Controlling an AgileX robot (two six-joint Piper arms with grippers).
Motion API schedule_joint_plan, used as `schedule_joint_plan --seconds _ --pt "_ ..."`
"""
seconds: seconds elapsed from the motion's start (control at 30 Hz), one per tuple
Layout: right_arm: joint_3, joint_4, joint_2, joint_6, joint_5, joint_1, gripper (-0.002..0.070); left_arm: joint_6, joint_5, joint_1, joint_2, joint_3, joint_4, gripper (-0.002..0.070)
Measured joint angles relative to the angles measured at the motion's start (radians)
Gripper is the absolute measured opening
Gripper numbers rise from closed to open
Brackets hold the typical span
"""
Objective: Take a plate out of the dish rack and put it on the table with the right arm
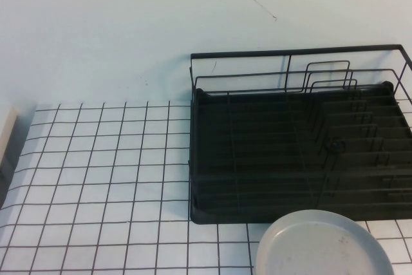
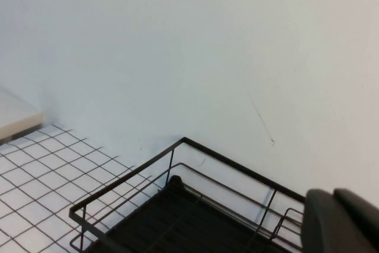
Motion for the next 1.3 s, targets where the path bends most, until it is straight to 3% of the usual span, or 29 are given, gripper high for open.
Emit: schedule_joint_plan --seconds 0.27,0.43,0.8,0.97,1.07,1.2,1.3 --pt "0.115 0.024 -0.198 0.012 0.123 0.0 0.0 0.0 0.0 0.0 0.0 0.0 0.0 -0.0003" --pt "0.163 -0.12 -0.243 0.114 0.167 0.019 0.0 0.0 0.0 0.0 0.0 0.0 0.0 -0.0003" --pt "0.29 -0.489 -0.469 0.266 -0.213 0.021 0.0 0.0 0.0 0.0 0.0 0.0 0.0 -0.0003" --pt "0.436 -0.535 -0.492 0.339 -0.369 0.021 0.0 0.0 0.0 0.0 0.0 0.0 0.0 -0.0003" --pt "0.538 -0.718 -0.492 0.552 -0.423 0.021 0.0 0.0 0.0 0.0 0.0 0.0 0.0 -0.0003" --pt "0.655 -1.065 -0.492 1.031 -0.429 0.021 0.0 0.0 0.0 0.0 0.0 0.0 0.0 -0.0003" --pt "0.722 -1.209 -0.492 1.249 -0.429 0.021 0.0 0.0 0.0 0.0 0.0 0.0 0.0 -0.0003"
